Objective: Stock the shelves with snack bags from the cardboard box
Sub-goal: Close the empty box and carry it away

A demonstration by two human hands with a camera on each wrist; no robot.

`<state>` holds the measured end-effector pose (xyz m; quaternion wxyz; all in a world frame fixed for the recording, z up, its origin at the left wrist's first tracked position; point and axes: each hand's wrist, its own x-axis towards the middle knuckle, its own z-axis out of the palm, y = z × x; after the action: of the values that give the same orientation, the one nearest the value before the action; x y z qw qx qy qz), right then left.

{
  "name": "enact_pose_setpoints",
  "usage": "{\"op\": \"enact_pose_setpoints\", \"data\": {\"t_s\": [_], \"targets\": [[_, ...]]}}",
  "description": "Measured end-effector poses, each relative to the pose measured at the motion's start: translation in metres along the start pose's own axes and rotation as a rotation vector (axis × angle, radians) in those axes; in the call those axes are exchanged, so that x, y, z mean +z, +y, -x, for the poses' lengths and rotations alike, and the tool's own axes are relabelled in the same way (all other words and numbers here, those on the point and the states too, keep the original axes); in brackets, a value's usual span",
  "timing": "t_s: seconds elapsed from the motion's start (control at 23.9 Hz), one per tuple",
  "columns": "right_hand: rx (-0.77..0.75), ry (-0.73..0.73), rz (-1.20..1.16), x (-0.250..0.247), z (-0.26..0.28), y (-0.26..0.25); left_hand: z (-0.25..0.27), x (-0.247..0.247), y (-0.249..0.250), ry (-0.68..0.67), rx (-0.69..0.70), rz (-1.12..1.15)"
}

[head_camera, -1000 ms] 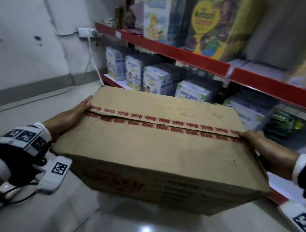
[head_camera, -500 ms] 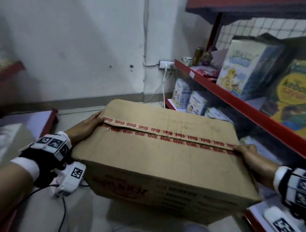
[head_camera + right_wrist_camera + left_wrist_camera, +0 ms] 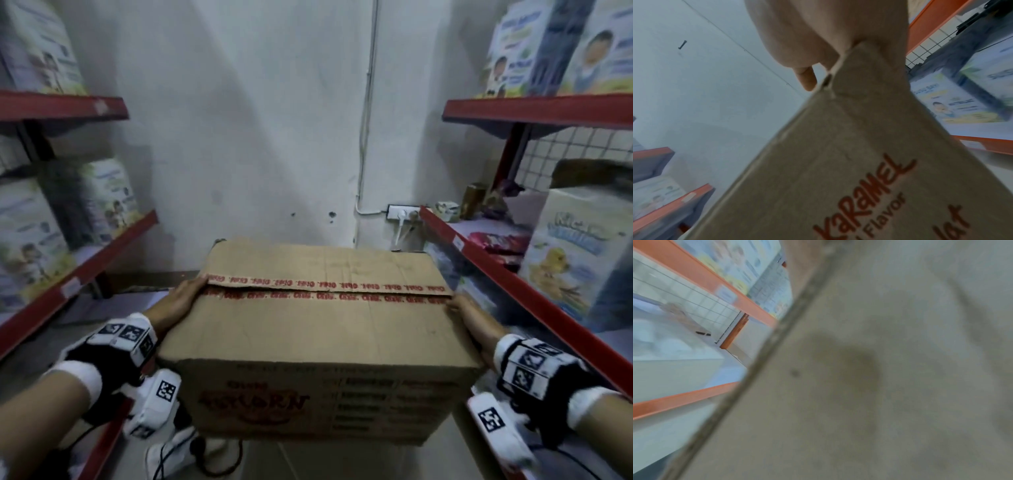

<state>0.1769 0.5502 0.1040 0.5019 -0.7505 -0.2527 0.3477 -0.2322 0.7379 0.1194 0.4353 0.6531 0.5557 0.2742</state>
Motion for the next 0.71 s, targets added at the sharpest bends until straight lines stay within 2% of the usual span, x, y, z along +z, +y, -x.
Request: {"op": "enact_pose_setpoints", "data": {"t_s": [0.17,0.29,0.38,0.46,0.59,0.71], "targets": [[0.022,0.015,0.002,0.033,-0.118,-0.026,-0.105,0.009,-0.003,0.017,0.0,-0.049],[-0.026,0.008,0.113,0.076,-0.233,-0.031,-0.209,0.02,-0.014,-0.021,-0.108,0.001],[-0.034,-0.01,0.156,0.107,-0.293,-0.039,-0.273,0.026,-0.029,0.001,-0.173,0.002],[0.005,-0.04,0.147,0.136,-0.342,-0.039,-0.324,0.036,-0.048,0.057,-0.234,0.001],[0.045,-0.13,0.159,0.169,-0.398,-0.028,-0.377,0.056,-0.071,0.091,-0.182,0.003],[0.039,-0.075,0.116,0.19,-0.441,-0.004,-0.425,0.079,-0.093,0.116,-0.134,0.038]]}}
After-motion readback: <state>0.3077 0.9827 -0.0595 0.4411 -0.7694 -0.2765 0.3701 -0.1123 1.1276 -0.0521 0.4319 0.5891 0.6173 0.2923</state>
